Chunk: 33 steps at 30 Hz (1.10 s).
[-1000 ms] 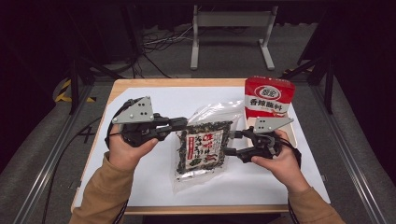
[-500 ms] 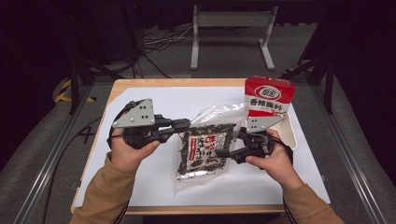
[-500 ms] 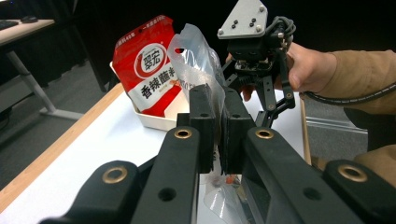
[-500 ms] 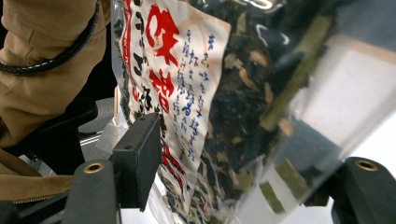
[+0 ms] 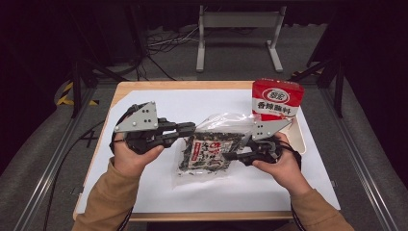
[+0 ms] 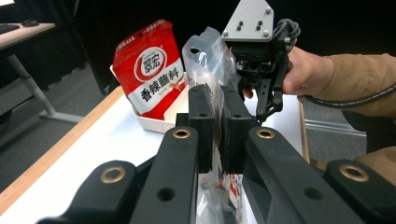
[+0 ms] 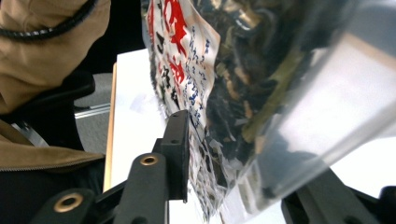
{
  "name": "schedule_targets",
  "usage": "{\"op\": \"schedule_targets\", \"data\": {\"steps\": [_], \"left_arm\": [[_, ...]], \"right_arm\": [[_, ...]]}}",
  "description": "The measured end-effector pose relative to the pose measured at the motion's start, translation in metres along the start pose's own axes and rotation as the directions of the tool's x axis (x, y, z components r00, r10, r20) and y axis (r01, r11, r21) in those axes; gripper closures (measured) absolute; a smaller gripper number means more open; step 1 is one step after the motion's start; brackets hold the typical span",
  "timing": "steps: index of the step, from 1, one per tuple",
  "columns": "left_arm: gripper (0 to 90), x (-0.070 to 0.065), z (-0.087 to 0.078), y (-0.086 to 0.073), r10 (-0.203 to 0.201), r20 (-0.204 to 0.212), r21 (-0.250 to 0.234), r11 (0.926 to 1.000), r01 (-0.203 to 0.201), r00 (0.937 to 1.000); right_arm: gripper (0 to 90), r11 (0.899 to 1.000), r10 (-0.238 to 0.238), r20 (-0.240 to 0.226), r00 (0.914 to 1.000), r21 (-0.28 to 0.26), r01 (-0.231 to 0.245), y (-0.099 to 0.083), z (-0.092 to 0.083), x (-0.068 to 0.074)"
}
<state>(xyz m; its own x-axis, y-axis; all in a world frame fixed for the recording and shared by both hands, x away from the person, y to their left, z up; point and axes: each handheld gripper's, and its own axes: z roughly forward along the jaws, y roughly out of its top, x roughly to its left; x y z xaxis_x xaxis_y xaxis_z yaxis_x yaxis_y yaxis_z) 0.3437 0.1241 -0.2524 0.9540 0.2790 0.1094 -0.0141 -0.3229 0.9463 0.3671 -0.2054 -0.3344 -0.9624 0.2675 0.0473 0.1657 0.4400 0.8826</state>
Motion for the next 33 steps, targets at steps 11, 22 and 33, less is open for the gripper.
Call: {"op": "schedule_targets", "data": {"steps": [11,22,33], "left_arm": [[90.0,0.008,-0.009,-0.003,-0.045,-0.02,-0.039,0.9983,0.044,0.9988],[75.5,0.014,-0.014,-0.006,-0.082,-0.017,-0.068,0.9944,0.081,0.9965],[55.8,0.019,-0.018,-0.01,-0.108,-0.029,-0.039,0.9935,0.107,0.9937]], "right_arm": [[75.2,0.991,-0.122,-0.021,0.9923,0.059,0.123,0.004,0.0,0.003],[75.4,0.985,-0.139,-0.034,0.9897,0.099,0.142,0.012,-0.011,0.007],[75.4,0.979,-0.139,0.032,0.9898,0.157,0.132,0.018,-0.038,0.005]]}}
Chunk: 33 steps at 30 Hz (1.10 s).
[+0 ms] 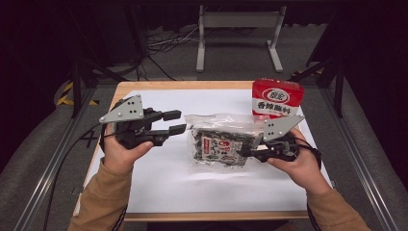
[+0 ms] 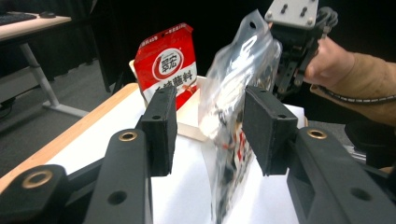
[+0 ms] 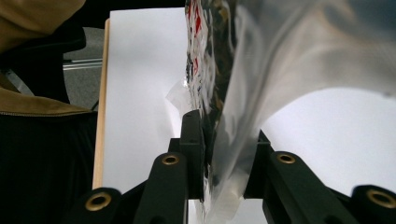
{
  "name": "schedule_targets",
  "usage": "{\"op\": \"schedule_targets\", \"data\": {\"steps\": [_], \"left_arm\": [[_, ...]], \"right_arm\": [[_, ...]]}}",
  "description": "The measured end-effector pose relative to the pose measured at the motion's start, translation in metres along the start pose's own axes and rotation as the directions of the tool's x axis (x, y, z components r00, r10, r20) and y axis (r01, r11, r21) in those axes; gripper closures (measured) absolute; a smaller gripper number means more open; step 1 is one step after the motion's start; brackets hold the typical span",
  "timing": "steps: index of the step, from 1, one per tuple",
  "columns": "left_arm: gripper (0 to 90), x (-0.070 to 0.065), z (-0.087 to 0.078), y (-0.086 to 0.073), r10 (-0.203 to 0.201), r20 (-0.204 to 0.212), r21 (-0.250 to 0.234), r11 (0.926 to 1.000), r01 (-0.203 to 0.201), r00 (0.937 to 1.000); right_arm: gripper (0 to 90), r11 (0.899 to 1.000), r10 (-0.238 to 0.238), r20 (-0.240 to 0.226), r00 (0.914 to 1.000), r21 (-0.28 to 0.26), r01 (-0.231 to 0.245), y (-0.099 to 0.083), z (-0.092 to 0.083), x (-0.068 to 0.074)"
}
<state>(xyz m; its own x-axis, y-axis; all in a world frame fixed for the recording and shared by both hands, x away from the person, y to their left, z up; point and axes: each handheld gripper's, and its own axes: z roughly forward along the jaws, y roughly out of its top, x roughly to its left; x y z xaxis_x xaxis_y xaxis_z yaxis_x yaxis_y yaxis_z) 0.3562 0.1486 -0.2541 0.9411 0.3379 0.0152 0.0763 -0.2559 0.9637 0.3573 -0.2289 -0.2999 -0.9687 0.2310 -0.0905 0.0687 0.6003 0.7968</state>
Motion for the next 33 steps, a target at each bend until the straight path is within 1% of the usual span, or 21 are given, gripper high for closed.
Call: {"op": "schedule_targets", "data": {"steps": [1,5,7,8,12,13,16,17,18,20,23,25,26,28,33], "left_arm": [[55.4,0.0,0.0,-0.001,-0.006,-0.001,0.0,1.0,0.006,1.0],[52.9,0.002,0.001,-0.003,-0.007,-0.01,0.02,0.9998,0.008,0.9999],[52.4,0.003,0.001,-0.003,-0.011,-0.012,0.024,0.9996,0.011,0.9999],[52.4,0.003,0.001,-0.004,-0.011,-0.016,0.029,0.9995,0.012,0.9998],[52.5,0.009,0.002,-0.009,-0.021,-0.022,0.034,0.9992,0.021,0.9995],[52.5,0.01,0.002,-0.011,-0.035,-0.02,0.034,0.9988,0.035,0.9992],[51.8,0.014,0.003,-0.014,-0.043,-0.029,0.042,0.9981,0.044,0.9987],[51.3,0.016,0.004,-0.015,-0.039,-0.034,0.045,0.9982,0.04,0.9987],[50.4,0.017,0.004,-0.017,-0.046,-0.038,0.046,0.9978,0.048,0.9982],[48.2,0.019,0.005,-0.019,-0.047,-0.047,0.048,0.9976,0.049,0.9978],[46.6,0.026,0.009,-0.024,-0.044,-0.061,0.068,0.9966,0.048,0.9972],[46.3,0.029,0.01,-0.027,-0.048,-0.063,0.076,0.9957,0.052,0.9969],[46.3,0.029,0.011,-0.028,-0.056,-0.062,0.079,0.995,0.061,0.9965],[46.3,0.032,0.012,-0.03,-0.052,-0.064,0.083,0.9949,0.057,0.9966],[44.4,0.037,0.016,-0.036,-0.068,-0.066,0.093,0.9929,0.074,0.9955]], "right_arm": [[75.4,1.0,0.001,0.005,1.0,0.004,-0.001,0.0,-0.002,-0.001],[75.4,1.0,0.02,0.019,0.9996,0.012,-0.02,0.003,-0.012,-0.003],[75.4,1.0,0.022,0.026,0.9994,0.014,-0.023,0.004,-0.015,-0.003],[75.4,1.0,0.021,0.037,0.9991,0.02,-0.022,0.005,-0.017,-0.004],[75.4,0.999,0.037,0.062,0.9974,0.027,-0.039,0.006,-0.027,-0.006],[75.4,0.999,0.04,0.064,0.9972,0.03,-0.042,0.007,-0.029,-0.007],[75.3,0.998,0.049,0.07,0.9964,0.033,-0.051,0.007,-0.035,-0.009],[75.4,0.998,0.054,0.071,0.996,0.034,-0.057,0.008,-0.037,-0.009],[75.3,0.998,0.058,0.073,0.9957,0.036,-0.061,0.008,-0.039,-0.01],[75.3,0.997,0.065,0.083,0.9944,0.035,-0.068,0.009,-0.044,-0.01],[75.3,0.996,0.075,0.094,0.9927,0.033,-0.079,0.009,-0.05,-0.012],[75.4,0.996,0.08,0.104,0.9913,0.034,-0.084,0.009,-0.054,-0.013],[75.3,0.996,0.082,0.108,0.9907,0.034,-0.086,0.009,-0.056,-0.013],[75.3,0.995,0.086,0.116,0.9895,0.041,-0.092,0.01,-0.06,-0.013],[75.3,0.994,0.091,0.133,0.987,0.043,-0.097,0.013,-0.067,-0.014]]}}
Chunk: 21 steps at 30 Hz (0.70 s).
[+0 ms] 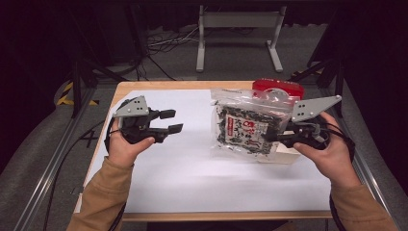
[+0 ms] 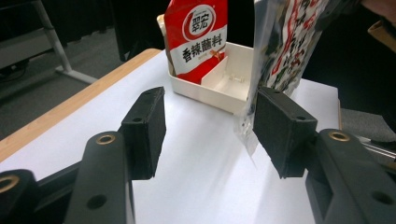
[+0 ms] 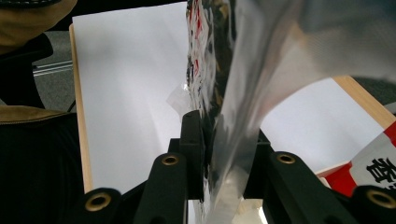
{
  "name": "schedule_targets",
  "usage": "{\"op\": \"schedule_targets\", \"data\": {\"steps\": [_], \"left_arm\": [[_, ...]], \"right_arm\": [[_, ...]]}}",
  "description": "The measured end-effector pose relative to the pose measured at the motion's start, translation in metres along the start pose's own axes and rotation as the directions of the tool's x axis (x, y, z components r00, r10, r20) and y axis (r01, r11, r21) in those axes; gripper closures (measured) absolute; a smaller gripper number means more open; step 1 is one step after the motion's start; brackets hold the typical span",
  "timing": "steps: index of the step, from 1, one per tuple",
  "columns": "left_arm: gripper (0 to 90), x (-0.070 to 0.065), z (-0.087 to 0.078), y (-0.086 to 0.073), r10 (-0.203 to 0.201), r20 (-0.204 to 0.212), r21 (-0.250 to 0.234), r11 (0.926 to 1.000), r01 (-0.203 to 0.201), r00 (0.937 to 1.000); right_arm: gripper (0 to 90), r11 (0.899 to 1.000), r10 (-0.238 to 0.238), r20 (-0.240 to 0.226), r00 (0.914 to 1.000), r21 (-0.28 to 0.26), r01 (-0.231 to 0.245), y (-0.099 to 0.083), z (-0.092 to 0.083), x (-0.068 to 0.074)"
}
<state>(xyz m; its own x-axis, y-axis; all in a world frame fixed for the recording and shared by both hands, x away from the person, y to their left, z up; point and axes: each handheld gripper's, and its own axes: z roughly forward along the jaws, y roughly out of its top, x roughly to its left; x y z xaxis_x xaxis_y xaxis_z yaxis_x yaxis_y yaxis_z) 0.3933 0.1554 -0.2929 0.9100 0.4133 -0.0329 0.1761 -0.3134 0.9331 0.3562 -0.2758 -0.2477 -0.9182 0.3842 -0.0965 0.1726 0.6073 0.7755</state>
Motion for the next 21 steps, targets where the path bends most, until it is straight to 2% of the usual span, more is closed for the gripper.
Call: {"op": "schedule_targets", "data": {"steps": [7,10,21], "left_arm": [[43.6,0.007,0.002,-0.005,-0.011,-0.01,0.01,0.9999,0.011,0.9999],[43.3,0.009,0.003,-0.008,-0.027,-0.01,0.014,0.9995,0.027,0.9996],[42.5,0.015,0.008,-0.014,-0.035,-0.01,0.037,0.9987,0.035,0.9993]], "right_arm": [[75.3,1.0,0.005,0.026,0.9997,0.0,-0.005,0.002,-0.012,-0.004],[75.3,1.0,0.012,0.047,0.9988,-0.01,-0.012,0.002,-0.019,-0.008],[75.3,1.0,0.029,0.101,0.9945,-0.013,-0.028,0.005,-0.042,-0.019]]}}
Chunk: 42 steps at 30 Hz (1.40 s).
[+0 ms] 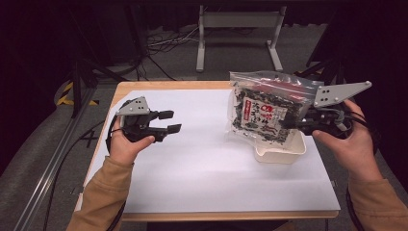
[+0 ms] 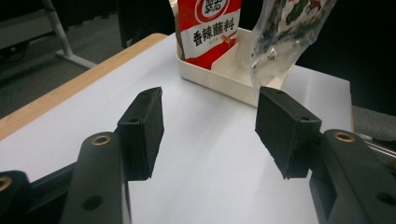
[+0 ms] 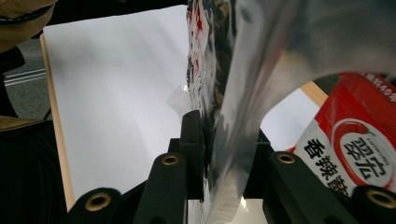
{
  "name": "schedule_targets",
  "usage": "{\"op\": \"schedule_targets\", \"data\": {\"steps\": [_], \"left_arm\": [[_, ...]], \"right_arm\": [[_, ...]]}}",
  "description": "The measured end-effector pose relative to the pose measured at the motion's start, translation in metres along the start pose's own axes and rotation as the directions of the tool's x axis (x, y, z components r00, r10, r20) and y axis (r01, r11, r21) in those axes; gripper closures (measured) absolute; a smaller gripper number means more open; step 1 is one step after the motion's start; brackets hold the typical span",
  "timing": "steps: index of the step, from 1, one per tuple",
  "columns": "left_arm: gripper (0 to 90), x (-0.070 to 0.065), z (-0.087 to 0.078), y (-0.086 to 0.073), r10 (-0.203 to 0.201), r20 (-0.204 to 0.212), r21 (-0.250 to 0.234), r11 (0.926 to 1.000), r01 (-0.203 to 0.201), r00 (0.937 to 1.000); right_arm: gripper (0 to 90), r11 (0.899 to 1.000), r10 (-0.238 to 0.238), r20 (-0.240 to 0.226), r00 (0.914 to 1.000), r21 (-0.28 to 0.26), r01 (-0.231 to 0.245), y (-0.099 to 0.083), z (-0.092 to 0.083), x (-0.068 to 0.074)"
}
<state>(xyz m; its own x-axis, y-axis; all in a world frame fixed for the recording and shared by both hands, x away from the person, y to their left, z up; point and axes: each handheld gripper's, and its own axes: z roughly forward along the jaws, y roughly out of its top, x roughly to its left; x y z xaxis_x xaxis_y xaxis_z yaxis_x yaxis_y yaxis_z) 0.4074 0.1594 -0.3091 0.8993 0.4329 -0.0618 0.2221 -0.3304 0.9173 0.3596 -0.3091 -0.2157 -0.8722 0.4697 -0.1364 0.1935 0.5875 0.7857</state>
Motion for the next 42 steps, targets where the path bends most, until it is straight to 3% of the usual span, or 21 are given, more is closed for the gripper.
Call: {"op": "schedule_targets", "data": {"steps": [17,22,42], "left_arm": [[39.7,0.011,0.001,-0.01,-0.038,-0.006,0.006,0.9992,0.038,0.9992],[38.8,0.015,0.002,-0.014,-0.028,-0.018,0.015,0.9995,0.028,0.9995],[36.6,0.024,0.002,-0.024,-0.028,-0.037,0.021,0.9994,0.029,0.9989]], "right_arm": [[75.3,0.999,0.042,0.099,0.9942,0.004,-0.042,-0.012,-0.02,-0.025],[75.3,0.999,0.049,0.121,0.9914,0.003,-0.05,-0.016,-0.021,-0.029],[75.2,0.99,0.131,0.186,0.9737,0.02,-0.137,-0.045,-0.007,-0.048]]}}
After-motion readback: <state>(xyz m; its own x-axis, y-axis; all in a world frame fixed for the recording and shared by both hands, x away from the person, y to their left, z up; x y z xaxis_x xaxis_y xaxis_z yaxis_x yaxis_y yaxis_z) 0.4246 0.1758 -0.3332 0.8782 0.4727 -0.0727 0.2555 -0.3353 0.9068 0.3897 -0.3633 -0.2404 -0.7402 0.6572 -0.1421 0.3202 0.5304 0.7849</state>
